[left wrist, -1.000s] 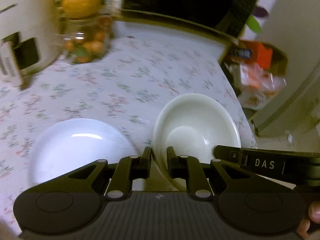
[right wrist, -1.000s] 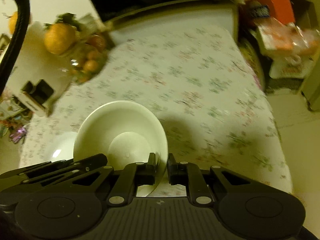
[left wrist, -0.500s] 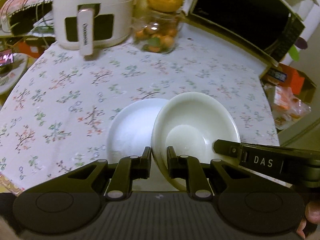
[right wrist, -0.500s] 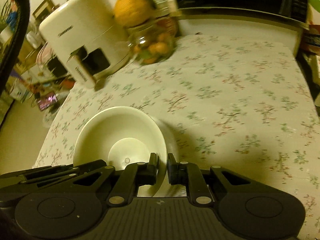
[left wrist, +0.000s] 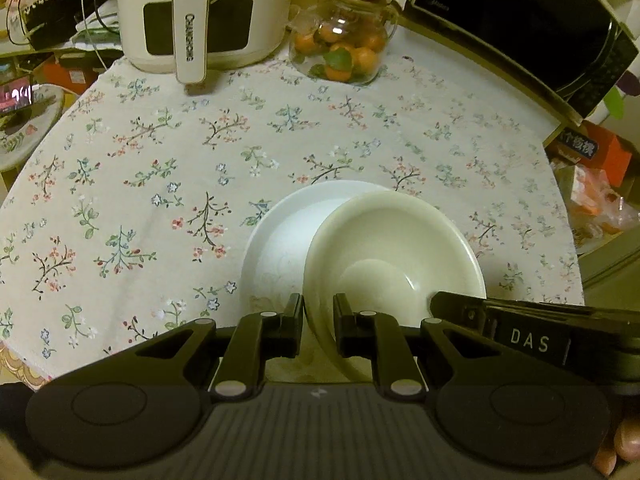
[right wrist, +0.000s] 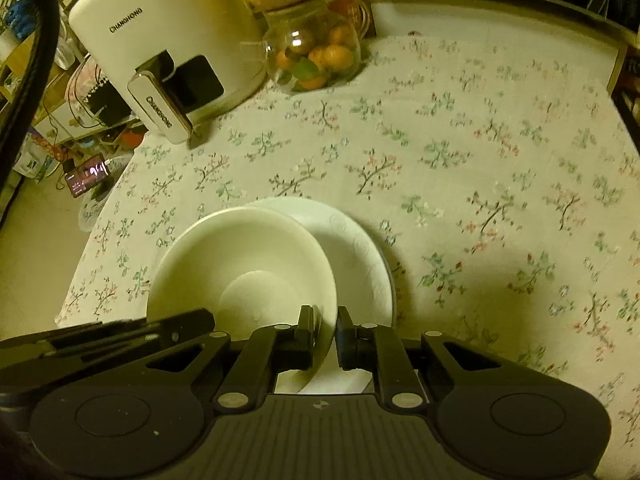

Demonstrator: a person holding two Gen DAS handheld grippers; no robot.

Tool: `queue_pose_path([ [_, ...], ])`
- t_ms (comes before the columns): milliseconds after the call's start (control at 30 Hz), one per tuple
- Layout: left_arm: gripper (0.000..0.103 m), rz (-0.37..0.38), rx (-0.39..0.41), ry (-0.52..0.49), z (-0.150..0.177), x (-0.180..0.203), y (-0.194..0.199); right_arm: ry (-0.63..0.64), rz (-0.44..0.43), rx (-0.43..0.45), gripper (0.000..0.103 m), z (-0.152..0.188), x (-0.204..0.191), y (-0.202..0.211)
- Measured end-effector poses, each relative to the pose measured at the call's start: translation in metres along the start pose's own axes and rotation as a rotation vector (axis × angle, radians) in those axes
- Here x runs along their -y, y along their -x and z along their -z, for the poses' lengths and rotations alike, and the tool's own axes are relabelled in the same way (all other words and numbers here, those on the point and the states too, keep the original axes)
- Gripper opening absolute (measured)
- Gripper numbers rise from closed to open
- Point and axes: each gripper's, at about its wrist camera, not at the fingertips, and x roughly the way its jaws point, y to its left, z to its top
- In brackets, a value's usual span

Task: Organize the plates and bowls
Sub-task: 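Carry the bowl stack with both grippers over the white plate stack, then lower the bowl stack onto the plates and open both grippers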

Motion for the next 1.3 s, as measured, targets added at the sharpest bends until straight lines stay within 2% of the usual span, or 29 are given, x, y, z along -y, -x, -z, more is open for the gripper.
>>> queue_pose_path([
  [367, 0.015, 0.021, -0.007, -0.001, 0.001, -0.003, -0.007, -0.026, 0.003, -0.018, 0.012, 0.001, 0.001, -0.008],
  [500, 0.027, 0.013, 0.02, -0.009, -0.001, -0.002, -0.002, -0.033, -0.011, -0.02, 0.017, 0.0, 0.003, -0.009],
  [567, 0.03, 0.0, 0.035, -0.014, -0.002, -0.003, 0.002, -0.037, -0.019, -0.01, 0.025, -0.001, 0.004, -0.006],
  [733, 0.046, -0.046, 0.074, -0.036, 0.0, -0.004, 0.019, -0.009, -0.002, 0.068, 0.039, -0.003, 0.002, 0.012],
  [867, 0.074, -0.119, 0.172, -0.095, 0.015, -0.001, 0.054, 0.002, 0.022, 0.154, 0.045, 0.007, 0.001, 0.04],
  [900, 0.078, -0.134, 0.197, -0.106, 0.02, 0.0, 0.064, 0.005, 0.026, 0.174, 0.048, 0.013, -0.001, 0.047],
  [967, 0.081, -0.149, 0.238, -0.125, 0.03, 0.001, 0.084, 0.02, 0.029, 0.223, 0.063, 0.027, -0.006, 0.066],
  [1100, 0.091, -0.164, 0.29, -0.155, 0.045, 0.006, 0.115, 0.051, 0.053, 0.299, 0.07, 0.054, -0.022, 0.1],
  [1233, 0.099, -0.174, 0.343, -0.168, 0.058, 0.009, 0.143, 0.083, 0.063, 0.336, 0.083, 0.077, -0.038, 0.126],
  [1300, 0.103, -0.168, 0.359, -0.163, 0.062, 0.01, 0.156, 0.09, 0.074, 0.35, 0.086, 0.085, -0.043, 0.139],
])
